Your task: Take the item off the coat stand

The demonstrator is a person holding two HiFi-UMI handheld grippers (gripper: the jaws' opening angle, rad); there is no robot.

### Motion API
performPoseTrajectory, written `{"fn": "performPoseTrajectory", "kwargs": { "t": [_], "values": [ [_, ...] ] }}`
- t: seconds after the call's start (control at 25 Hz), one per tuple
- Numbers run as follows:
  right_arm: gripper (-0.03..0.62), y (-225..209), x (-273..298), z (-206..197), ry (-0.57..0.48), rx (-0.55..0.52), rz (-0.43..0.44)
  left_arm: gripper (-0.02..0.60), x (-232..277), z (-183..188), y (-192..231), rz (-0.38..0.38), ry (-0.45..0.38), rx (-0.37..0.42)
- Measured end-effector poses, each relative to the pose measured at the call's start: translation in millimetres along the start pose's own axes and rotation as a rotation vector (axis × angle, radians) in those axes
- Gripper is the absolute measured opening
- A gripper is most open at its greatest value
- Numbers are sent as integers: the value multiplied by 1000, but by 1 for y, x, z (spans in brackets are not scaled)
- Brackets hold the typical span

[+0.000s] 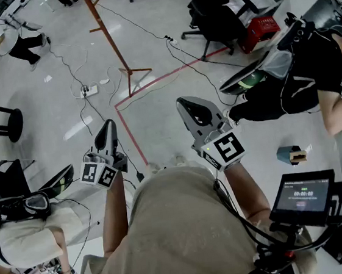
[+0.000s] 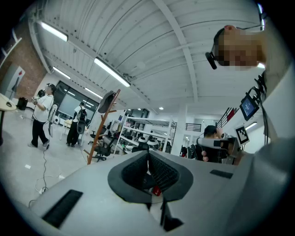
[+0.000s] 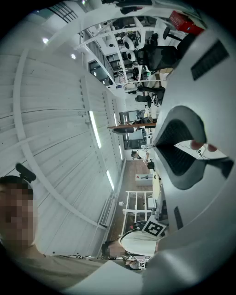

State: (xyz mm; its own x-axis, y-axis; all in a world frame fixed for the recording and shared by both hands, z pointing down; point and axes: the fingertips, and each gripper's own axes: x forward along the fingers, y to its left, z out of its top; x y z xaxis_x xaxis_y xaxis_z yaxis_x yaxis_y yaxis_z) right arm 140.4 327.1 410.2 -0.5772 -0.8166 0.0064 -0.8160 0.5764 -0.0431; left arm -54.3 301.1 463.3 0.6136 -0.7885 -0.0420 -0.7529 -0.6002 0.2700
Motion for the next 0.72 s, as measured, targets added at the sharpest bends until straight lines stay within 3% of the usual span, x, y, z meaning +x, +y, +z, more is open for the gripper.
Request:
{"fn": "performPoseTrajectory", "kwargs": {
  "t": [0.2,0.4,0.6,0.72],
  "values": [
    [12,11,-20,-8,14,17,-62,18,-4,-15,-3,-50,31,-24],
    [12,13,-26,-15,21,32,-46,18,-22,-19,-3,-24,30,-31],
    [15,18,-38,-12,6,185,11,18,-39,-24,-12,4,35,-90],
    [18,20,-34,-14,0,199,26,18,-44,-20,-9,19,42,-85]
  ]
}}
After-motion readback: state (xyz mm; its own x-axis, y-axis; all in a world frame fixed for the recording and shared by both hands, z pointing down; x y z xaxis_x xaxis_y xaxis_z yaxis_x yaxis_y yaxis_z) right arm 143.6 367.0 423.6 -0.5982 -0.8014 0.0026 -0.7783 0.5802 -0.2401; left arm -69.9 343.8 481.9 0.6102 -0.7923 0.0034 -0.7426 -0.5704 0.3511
